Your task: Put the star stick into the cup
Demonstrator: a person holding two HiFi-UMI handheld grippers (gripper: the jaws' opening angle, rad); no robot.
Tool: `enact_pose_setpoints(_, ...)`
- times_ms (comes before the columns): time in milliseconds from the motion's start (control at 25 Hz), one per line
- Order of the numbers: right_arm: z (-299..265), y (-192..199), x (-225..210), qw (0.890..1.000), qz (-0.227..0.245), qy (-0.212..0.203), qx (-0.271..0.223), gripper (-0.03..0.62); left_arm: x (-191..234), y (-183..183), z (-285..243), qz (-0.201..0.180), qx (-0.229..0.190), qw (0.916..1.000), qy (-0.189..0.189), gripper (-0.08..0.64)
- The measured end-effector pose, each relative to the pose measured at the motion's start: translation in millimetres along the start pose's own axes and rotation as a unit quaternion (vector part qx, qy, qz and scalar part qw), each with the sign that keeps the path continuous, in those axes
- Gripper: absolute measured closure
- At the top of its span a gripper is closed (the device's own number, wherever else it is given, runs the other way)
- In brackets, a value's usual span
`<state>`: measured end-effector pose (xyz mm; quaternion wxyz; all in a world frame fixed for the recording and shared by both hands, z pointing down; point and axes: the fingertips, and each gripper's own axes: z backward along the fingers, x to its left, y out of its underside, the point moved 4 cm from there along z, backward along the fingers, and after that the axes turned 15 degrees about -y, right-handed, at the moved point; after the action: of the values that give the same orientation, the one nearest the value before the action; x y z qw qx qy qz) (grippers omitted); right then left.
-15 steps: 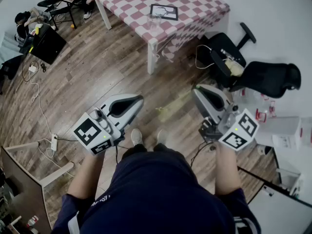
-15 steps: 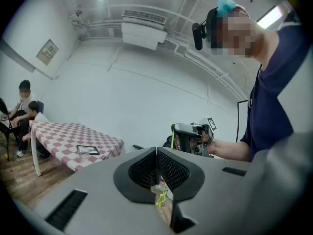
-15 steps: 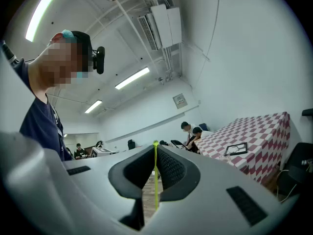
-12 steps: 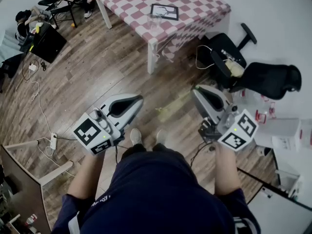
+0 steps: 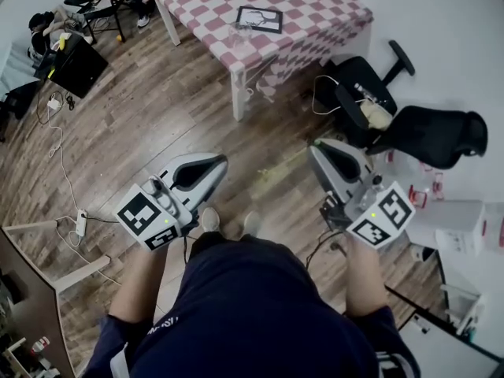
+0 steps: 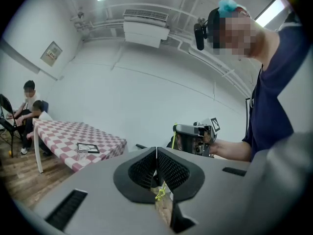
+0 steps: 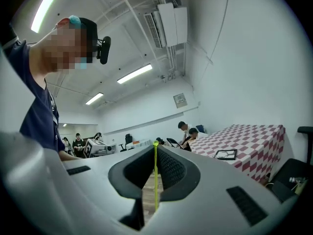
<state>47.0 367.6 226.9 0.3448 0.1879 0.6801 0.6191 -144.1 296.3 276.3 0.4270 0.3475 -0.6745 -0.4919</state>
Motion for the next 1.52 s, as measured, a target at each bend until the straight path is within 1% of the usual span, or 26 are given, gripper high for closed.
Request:
enact_pose_setpoints(200, 29.4, -5.8, -14.4, 1.000, 0.004, -0.010, -0.007, 0.565, -20.3, -4.6, -17.8, -0.013, -0.003, 0.9998, -0.014, 0.525)
enact_pose_setpoints(360, 42.0, -6.7, -26.2, 1.000, 0.004, -0.017, -0.014, 0.565, -26.4, -7.3, -27.5, -0.022, -0.002, 0.9994, -0.026, 0.525)
enact_pose_setpoints(560, 41.5, -7.6, -42.3, 1.000, 0.006, -0.023, -0.020, 0.566, -21.2, -9.1, -38.6, -0.027, -0.003, 0.9991, -0.034, 0.525)
enact_pose_setpoints(760, 31.5, -9.1, -64.3, 1.000, 0.005, -0.021, -0.018, 0.566, -4.2, -9.3, -55.6, -0.025, -0.004, 0.9992, -0.030, 0.525)
enact_pose_setpoints(920, 13.3, -12.0, -90.1, 1.000, 0.007, -0.015, -0.012, 0.565, 24.5, -12.9, -75.4, -0.019, -0.008, 0.9995, -0.025, 0.525)
enact_pose_setpoints(1040, -8.5, -15.1, -116.7, 1.000, 0.010, -0.007, -0.006, 0.565, 55.3, -17.3, -95.0, -0.013, -0.008, 0.9997, -0.018, 0.525)
enact_pose_setpoints(1280, -67.9, -18.9, -177.5, 1.000, 0.006, 0.015, 0.015, 0.566, 133.7, -27.9, -135.7, 0.003, 0.004, 1.0000, -0.005, 0.525)
enact_pose_setpoints(1520, -141.5, -25.7, -239.8, 0.999, -0.002, 0.029, 0.027, 0.566, 218.6, -38.6, -170.2, 0.017, 0.023, 0.9996, 0.007, 0.526)
